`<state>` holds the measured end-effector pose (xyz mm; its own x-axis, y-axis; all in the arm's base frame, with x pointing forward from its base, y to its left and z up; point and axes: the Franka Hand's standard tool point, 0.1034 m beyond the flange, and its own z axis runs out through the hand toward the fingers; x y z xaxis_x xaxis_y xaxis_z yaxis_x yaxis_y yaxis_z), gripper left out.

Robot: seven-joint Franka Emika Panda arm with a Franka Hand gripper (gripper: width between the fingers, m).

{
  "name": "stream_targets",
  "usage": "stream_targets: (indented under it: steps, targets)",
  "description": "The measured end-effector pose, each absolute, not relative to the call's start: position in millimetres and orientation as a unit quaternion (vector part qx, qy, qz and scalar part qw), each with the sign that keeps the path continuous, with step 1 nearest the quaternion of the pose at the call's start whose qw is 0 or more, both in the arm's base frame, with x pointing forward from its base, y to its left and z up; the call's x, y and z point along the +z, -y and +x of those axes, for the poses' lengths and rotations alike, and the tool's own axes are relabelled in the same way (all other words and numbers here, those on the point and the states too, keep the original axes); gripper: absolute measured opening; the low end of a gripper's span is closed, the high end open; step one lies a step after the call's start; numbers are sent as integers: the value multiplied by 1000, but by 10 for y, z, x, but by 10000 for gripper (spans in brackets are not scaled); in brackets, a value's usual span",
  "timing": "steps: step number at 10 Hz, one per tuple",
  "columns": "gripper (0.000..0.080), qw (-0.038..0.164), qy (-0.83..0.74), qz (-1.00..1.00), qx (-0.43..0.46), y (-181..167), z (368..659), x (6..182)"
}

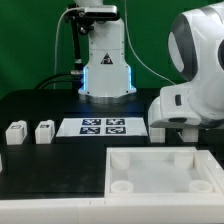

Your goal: Assemble one leg

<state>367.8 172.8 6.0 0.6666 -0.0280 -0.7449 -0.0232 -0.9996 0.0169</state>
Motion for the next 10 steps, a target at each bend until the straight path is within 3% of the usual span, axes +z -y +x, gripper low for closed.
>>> stream_targets:
  steps: [1,7,10]
  targets:
    - [287,3,14,913,-408,-1728,3678,60]
    - [288,-1,6,913,-408,-1701,3713,94]
    - [290,-38,-36,928,-370,-1284,4263,734]
